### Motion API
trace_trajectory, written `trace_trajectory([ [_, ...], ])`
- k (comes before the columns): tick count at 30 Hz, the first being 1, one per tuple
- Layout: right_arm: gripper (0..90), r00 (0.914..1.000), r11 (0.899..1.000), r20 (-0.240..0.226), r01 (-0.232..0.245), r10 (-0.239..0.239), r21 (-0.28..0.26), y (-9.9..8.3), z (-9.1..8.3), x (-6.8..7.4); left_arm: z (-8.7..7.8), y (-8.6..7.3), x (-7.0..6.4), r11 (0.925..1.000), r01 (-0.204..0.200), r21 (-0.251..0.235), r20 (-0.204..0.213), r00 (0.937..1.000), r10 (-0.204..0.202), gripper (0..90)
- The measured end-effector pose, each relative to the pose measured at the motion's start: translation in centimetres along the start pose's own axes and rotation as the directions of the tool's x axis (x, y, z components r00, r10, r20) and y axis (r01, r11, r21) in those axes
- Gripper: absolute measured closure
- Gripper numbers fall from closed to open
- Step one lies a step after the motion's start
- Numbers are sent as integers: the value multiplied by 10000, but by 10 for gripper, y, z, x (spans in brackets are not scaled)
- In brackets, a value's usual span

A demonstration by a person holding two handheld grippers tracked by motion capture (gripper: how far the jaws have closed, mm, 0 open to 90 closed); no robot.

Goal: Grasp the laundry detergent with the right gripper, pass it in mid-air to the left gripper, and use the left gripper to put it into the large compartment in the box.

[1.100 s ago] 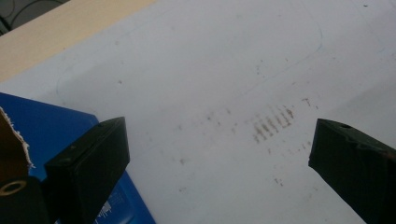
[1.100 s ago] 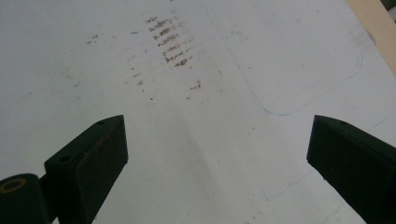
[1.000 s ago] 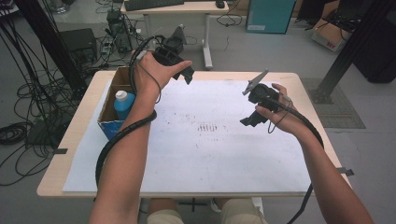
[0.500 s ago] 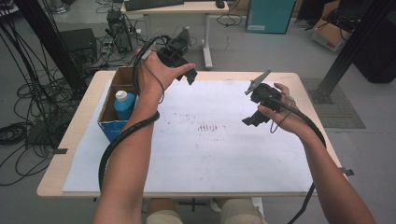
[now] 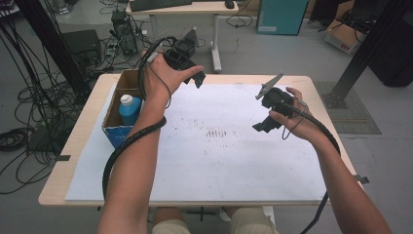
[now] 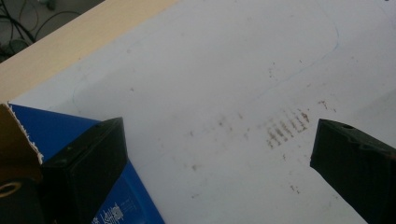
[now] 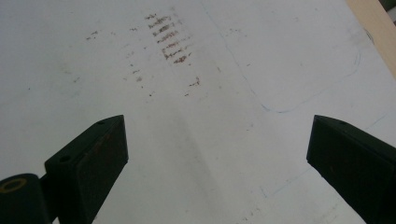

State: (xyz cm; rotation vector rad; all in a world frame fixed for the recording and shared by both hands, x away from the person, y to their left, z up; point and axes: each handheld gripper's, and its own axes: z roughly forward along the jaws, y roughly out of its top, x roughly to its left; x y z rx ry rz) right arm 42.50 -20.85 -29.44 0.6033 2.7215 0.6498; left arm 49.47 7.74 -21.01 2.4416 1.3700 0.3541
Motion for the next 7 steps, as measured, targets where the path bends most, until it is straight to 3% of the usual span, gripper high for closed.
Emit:
trace_trajectory([
  [4, 53, 10000, 10000, -22, 61, -61, -7, 2, 2, 1, 3, -2, 0, 9998, 26, 182, -369, 9993, -19, 44],
  [7, 53, 10000, 10000, -31, 85, -84, 37, 3, 3, 2, 4, -2, -1, 9992, -184, 363, -665, 9976, 208, 46],
])
